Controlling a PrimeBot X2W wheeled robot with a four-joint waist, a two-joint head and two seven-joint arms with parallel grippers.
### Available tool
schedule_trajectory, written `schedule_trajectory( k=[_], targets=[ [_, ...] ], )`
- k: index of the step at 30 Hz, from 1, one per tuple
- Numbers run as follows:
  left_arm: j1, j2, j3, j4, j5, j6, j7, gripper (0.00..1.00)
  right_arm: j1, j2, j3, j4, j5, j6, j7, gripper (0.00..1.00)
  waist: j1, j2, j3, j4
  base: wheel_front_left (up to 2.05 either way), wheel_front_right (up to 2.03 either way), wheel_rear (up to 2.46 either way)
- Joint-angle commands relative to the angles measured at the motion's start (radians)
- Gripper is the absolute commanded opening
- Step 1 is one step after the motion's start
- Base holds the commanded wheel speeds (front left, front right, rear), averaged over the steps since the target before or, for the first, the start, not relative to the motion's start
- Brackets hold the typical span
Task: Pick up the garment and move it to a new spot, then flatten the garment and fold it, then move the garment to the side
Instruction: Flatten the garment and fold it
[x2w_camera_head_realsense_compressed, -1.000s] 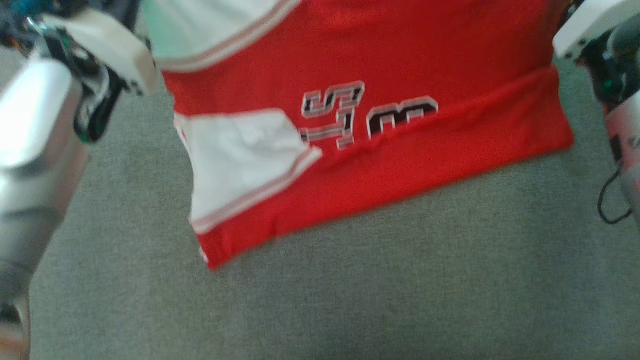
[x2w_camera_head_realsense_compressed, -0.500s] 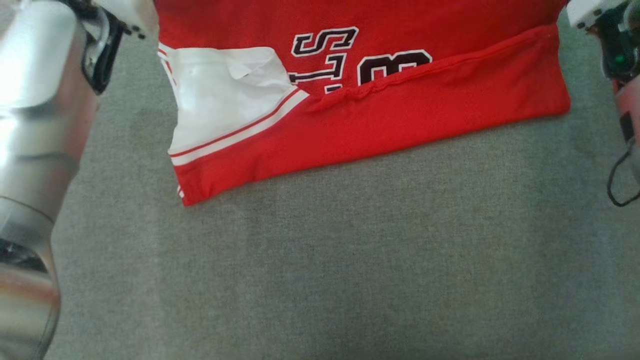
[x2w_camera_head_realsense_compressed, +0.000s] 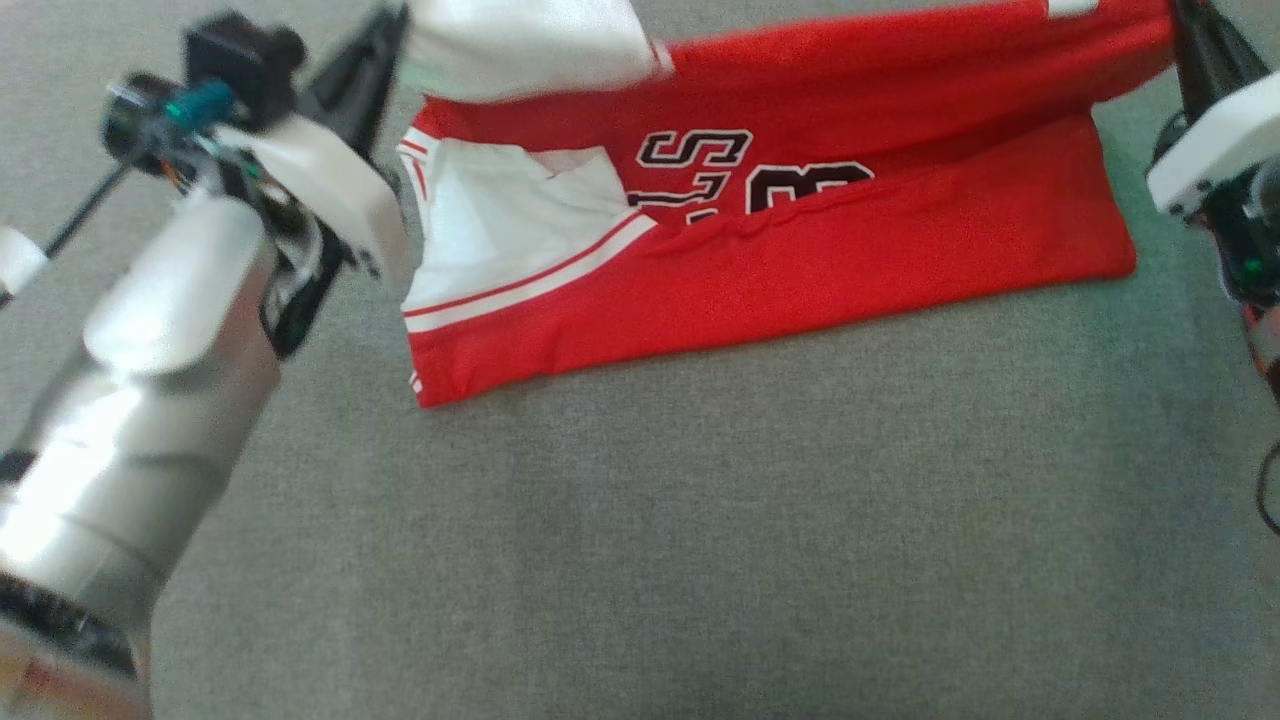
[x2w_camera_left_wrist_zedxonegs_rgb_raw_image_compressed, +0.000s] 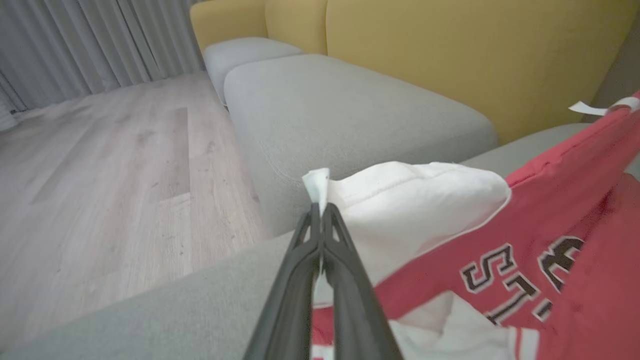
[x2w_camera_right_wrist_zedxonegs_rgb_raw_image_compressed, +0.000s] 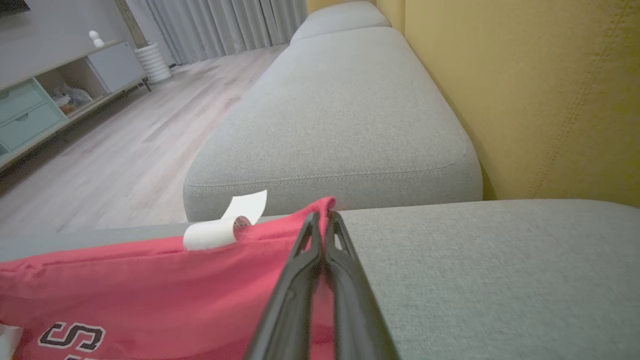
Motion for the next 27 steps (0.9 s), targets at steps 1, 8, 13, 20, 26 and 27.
schedule_trajectory(
  k=[1,8,13,20,26,27],
  targets=[
    [-0.029,0.054,0.020,-0.041,-0.010,-0.005,0.012,0.00,0.005,-0.024,0.013,-0.035,0.009,-0.001,0.003,0.00,0.0002,-0.0001,-0.015,0.012,0.00,0.00,0.00],
    [0.107,0.162,-0.048,-0.256,-0.088,-0.005,0.175,0.00,0.074,-0.109,0.112,-0.066,0.065,-0.001,0.092,0.00,0.0002,-0.0001,-0.048,0.035,0.00,0.00,0.00],
    [0.188,0.227,-0.085,-0.369,-0.131,0.004,0.307,0.00,0.109,-0.166,0.186,-0.089,0.093,-0.001,0.161,0.00,0.0002,-0.0001,-0.059,0.040,0.00,0.00,0.00],
    [0.251,0.271,-0.118,-0.468,-0.160,0.034,0.411,0.00,0.135,-0.216,0.299,-0.129,0.117,-0.001,0.257,0.00,0.0002,-0.0001,-0.062,0.031,0.00,0.00,0.00],
    [0.260,0.296,-0.129,-0.513,-0.156,0.056,0.446,0.00,0.126,-0.240,0.361,-0.128,0.123,-0.001,0.293,0.00,0.0002,-0.0001,-0.061,0.022,0.00,0.00,0.00],
    [0.261,0.294,-0.130,-0.520,-0.159,0.058,0.451,0.00,0.123,-0.243,0.369,-0.124,0.123,-0.001,0.294,0.00,0.0002,-0.0001,-0.061,0.021,0.00,0.00,0.00]
  ],
)
